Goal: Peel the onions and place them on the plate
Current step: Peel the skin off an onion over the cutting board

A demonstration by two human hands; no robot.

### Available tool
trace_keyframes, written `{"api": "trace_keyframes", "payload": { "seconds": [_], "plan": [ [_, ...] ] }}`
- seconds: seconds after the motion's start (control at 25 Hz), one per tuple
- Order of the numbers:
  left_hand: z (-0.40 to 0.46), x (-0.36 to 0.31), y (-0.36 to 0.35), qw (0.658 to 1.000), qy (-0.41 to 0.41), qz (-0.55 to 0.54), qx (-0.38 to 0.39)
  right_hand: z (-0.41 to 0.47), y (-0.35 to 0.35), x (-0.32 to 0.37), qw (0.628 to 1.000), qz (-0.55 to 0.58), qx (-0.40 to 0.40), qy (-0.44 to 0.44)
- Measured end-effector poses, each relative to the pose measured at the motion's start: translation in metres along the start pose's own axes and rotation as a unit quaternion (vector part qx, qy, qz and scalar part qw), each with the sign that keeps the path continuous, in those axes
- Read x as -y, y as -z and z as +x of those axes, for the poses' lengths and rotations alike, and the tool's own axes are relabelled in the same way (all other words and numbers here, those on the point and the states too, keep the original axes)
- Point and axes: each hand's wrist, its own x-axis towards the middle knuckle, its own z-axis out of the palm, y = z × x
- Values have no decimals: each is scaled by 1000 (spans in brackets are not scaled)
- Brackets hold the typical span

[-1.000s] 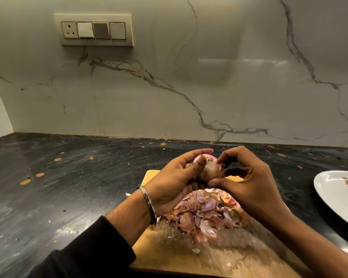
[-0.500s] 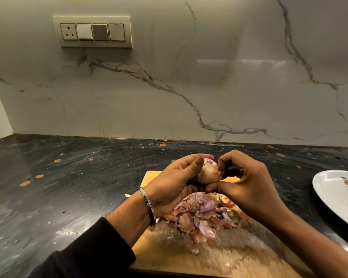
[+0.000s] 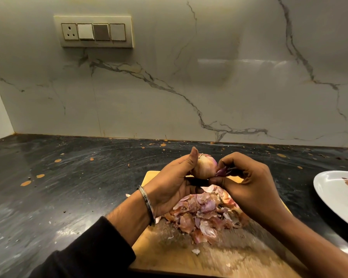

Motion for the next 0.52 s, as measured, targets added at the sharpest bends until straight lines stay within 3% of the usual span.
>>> {"api": "trace_keyframes", "payload": {
  "seconds": [0.2,0.52],
  "plan": [
    [0,3,-2,1000,-4,15,19,1,2,-5,998,-2,-62,-26],
    [-1,4,-8,998,19,54,35,-1,-3,0,999,-5,-24,-27]
  ]
}}
